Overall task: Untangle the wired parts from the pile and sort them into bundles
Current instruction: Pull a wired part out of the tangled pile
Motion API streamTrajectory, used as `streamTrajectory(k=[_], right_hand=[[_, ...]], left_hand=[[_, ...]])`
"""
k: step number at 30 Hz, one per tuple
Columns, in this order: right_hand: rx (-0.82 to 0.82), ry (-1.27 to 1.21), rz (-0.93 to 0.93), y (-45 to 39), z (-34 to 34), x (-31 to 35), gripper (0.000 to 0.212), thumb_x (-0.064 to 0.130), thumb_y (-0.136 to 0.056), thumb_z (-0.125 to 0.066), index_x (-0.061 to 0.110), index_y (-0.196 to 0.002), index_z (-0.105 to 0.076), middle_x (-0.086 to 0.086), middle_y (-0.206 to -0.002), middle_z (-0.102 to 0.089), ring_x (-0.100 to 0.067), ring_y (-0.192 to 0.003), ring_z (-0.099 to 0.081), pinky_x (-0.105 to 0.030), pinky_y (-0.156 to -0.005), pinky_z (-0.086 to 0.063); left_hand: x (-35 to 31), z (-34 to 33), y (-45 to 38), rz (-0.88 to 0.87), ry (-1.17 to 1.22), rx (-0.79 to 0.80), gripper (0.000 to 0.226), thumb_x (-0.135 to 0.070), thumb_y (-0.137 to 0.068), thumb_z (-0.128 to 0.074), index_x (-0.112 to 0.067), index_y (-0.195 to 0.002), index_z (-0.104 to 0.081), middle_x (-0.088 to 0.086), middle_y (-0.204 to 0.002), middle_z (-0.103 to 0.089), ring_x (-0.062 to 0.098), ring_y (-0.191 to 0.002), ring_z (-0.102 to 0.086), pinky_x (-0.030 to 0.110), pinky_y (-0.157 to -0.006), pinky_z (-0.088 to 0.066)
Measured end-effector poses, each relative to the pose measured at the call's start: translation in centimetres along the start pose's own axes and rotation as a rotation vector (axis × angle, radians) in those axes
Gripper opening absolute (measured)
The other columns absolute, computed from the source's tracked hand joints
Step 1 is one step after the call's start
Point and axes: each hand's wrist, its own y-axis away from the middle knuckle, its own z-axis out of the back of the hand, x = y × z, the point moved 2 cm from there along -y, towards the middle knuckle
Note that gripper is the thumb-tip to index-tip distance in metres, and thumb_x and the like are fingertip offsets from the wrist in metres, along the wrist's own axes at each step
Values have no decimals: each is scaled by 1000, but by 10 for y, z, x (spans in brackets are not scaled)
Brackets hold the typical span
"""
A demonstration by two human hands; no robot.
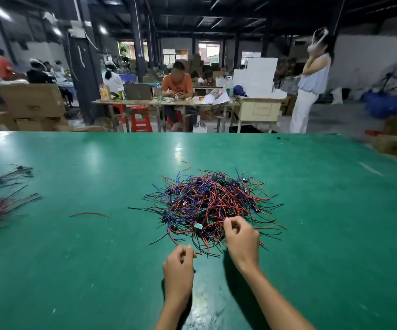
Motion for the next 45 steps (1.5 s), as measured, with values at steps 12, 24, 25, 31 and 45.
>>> streamTrajectory(k=[12,24,25,31,45], right_hand=[[392,687,488,-27,-50,24,31,46,-98,-58,20,-115,-58,-5,-96,-73,-30,-91,-70,-34,-69,-45],[231,439,575,-18,-25,19,24,42,-91,-69,26,-109,-71,7,-96,-72,-15,-86,-68,-26,-64,-44],[169,395,627,-14,-20,20,21,39,-88,-75,25,-103,-73,8,-90,-69,-14,-80,-66,-25,-62,-41],[148,171,799,25,-1,10,21,29,-79,-85,26,-95,-72,13,-88,-71,-12,-82,-64,-30,-77,-43],[46,178,383,47,22,2,17,43,-84,-76,35,-92,-63,13,-86,-61,-9,-83,-57,-32,-72,-45]], left_hand=[[0,-1,1,94,87,-28,32,-26,-97,-58,-17,-66,-61,-1,-48,-50,17,-42,-42,34,-52,-37],[0,-1,5,63,177,37,30,-33,-101,-56,-29,-74,-68,-1,-52,-52,15,-41,-42,28,-44,-36],[-1,-1,5,57,216,55,27,-36,-101,-56,-32,-79,-71,-2,-56,-55,14,-43,-42,27,-42,-36],[-10,-1,9,-29,377,127,33,-39,-83,-72,-24,-112,-75,0,-81,-74,11,-58,-57,19,-50,-45],[1,12,2,172,677,37,18,-19,-98,-61,-3,-104,-67,12,-100,-77,24,-91,-76,20,-68,-57]])
